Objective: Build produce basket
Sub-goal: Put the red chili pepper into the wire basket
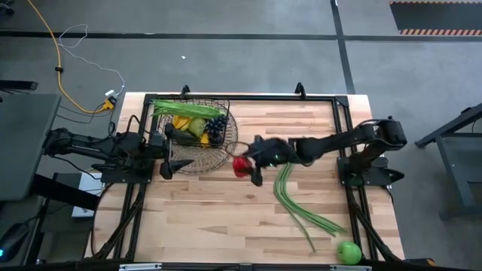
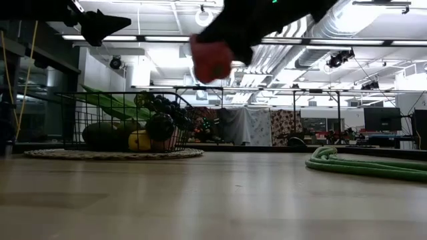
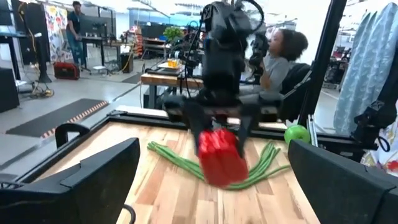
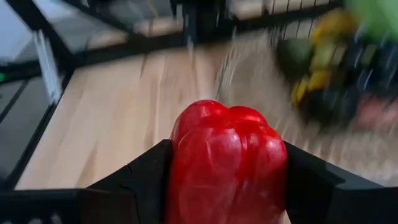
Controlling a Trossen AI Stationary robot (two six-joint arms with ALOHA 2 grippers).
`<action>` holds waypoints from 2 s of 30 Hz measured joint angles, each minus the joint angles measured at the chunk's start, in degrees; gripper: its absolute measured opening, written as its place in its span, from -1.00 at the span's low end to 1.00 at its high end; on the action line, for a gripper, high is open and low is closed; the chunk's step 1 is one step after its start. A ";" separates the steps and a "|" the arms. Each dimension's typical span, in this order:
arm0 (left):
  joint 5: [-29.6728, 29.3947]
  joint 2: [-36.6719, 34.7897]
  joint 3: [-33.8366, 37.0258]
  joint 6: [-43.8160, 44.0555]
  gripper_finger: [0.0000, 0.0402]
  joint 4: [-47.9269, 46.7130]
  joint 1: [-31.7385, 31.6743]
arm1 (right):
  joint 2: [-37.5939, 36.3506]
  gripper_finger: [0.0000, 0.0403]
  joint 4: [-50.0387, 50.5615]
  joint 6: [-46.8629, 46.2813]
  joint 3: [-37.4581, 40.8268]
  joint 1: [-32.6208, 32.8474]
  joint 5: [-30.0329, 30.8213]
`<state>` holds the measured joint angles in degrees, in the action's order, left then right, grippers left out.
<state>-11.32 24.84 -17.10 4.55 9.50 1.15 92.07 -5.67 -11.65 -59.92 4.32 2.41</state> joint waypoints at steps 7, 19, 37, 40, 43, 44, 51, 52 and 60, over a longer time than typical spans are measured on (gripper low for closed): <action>-3.52 0.00 0.00 1.36 0.99 -1.81 0.04 | 4.92 0.16 -14.04 8.83 0.00 -5.35 -7.83; -7.78 0.00 0.35 -1.10 0.99 -1.81 0.00 | 15.41 0.16 -31.93 14.08 0.07 -11.46 -15.97; -4.93 0.00 -0.59 -4.64 0.99 1.18 -0.87 | 13.16 0.16 -46.05 16.31 0.00 -10.89 -1.35; -4.95 0.00 -0.59 -4.26 0.99 1.16 -0.87 | 13.16 0.16 -45.66 17.90 0.00 -11.57 1.09; -6.38 0.00 -0.61 -4.73 0.99 1.14 -0.87 | 13.73 0.16 -46.51 17.71 0.00 -12.80 1.73; -6.88 0.00 -0.61 -4.73 0.99 1.12 -0.87 | 14.16 0.16 -46.82 17.70 0.00 -13.17 1.75; -7.31 0.18 -0.61 -3.28 0.99 1.03 -0.87 | 20.15 0.16 -56.55 15.51 -0.32 -15.98 1.60; -7.31 0.30 -0.62 -2.93 0.99 1.03 -0.87 | 21.11 0.16 -57.34 15.13 -0.94 -16.51 1.69; -7.31 1.78 -0.65 -2.17 0.99 1.02 -0.87 | 27.69 0.21 -51.04 7.50 -10.85 -18.68 2.16</action>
<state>-18.63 26.62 -17.75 2.37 10.52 0.27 119.76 -56.71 -4.14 -70.78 -14.35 4.57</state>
